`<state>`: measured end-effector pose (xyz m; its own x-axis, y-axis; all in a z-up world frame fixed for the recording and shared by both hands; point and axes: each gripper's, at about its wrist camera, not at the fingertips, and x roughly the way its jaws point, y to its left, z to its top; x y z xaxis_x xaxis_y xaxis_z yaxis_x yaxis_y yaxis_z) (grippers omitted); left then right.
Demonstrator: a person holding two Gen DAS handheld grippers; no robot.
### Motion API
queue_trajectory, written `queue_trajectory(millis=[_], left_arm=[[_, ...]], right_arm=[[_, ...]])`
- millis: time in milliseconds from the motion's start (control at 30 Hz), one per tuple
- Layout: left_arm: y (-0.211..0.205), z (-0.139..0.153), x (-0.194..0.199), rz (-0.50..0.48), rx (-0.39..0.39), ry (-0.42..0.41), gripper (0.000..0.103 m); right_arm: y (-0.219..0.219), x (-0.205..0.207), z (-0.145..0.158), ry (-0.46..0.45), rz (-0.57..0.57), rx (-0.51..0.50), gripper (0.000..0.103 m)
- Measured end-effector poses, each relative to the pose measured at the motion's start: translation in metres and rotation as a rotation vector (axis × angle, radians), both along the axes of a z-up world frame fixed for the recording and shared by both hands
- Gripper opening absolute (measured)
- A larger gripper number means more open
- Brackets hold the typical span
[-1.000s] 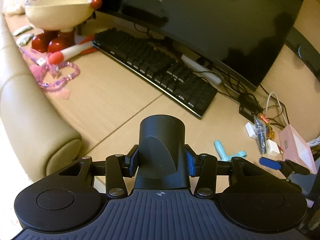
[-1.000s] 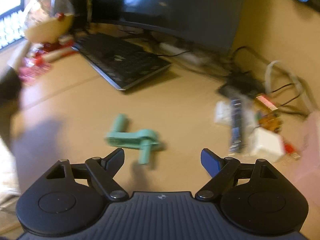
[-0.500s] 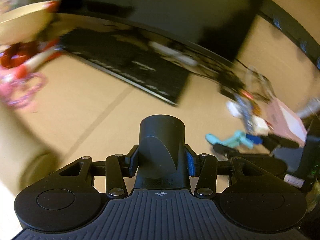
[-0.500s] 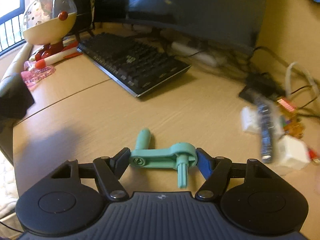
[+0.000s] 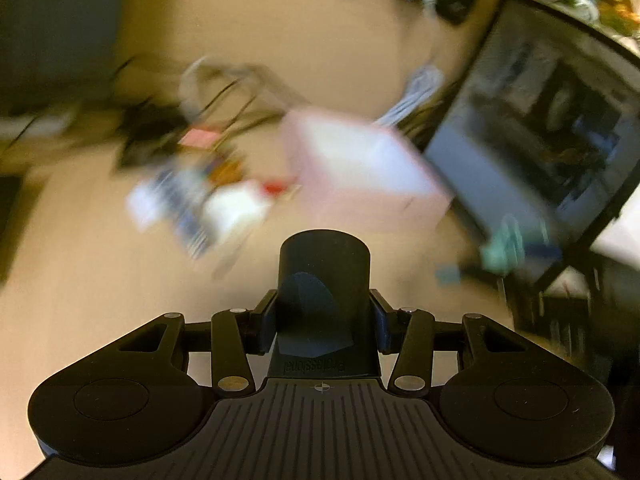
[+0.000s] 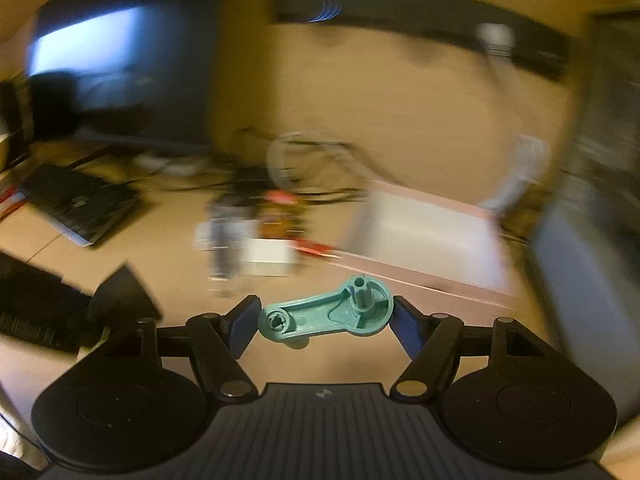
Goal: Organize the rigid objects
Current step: 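Lower the black cone into the pink box and open the left tool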
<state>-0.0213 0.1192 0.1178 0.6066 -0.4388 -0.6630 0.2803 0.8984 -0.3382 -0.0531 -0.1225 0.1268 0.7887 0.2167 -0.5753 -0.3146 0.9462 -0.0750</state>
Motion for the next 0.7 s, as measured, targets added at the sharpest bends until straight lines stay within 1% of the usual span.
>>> queue_trajectory(millis=[100,133,167,200,233,267,333,400,467,567,633,667,700], left_arm=[[-0.038,0.028,0.048,-0.034,0.016,-0.129,0.051],[-0.052,0.037,0.065,-0.04,0.014,-0.17,0.051],[-0.065,0.044,0.085,-0.045,-0.005,-0.195,0.051],[-0.077,0.046,0.104,-0.049,-0.021,-0.197,0.051],[-0.091,0.044,0.125,-0.059,-0.021,-0.182,0.051],[-0.106,0.039,0.144,-0.066,0.005,-0.159,0.051],[-0.129,0.024,0.168,-0.053,0.059,-0.13,0.05],[-0.141,0.01,0.179,-0.04,0.073,-0.105,0.051],[-0.148,-0.004,0.182,-0.036,0.074,-0.088,0.051],[-0.15,-0.017,0.173,-0.014,0.092,-0.11,0.051],[-0.146,-0.022,0.167,0.003,0.095,-0.117,0.051],[-0.143,-0.024,0.166,-0.005,0.098,-0.105,0.051],[-0.143,-0.029,0.166,-0.027,0.12,-0.077,0.051]], right_arm=[[-0.036,-0.014,-0.001,-0.011,-0.087,0.009,0.071],[-0.046,-0.019,-0.004,-0.01,-0.115,0.008,0.071],[-0.054,-0.022,-0.006,-0.005,-0.137,0.005,0.071],[-0.063,-0.027,-0.01,0.003,-0.163,0.001,0.071],[-0.071,-0.031,-0.012,0.009,-0.185,0.0,0.071],[-0.076,-0.035,-0.014,0.015,-0.201,0.001,0.071],[-0.086,-0.044,-0.016,0.018,-0.225,0.005,0.071],[-0.093,-0.05,-0.016,0.005,-0.242,-0.001,0.071],[-0.098,-0.052,-0.016,-0.008,-0.254,-0.011,0.071],[-0.11,-0.052,-0.018,-0.005,-0.272,-0.008,0.071],[-0.114,-0.05,-0.019,0.005,-0.272,0.004,0.071],[-0.117,-0.048,-0.018,0.011,-0.266,0.013,0.071],[-0.118,-0.045,-0.018,0.018,-0.258,0.021,0.071]])
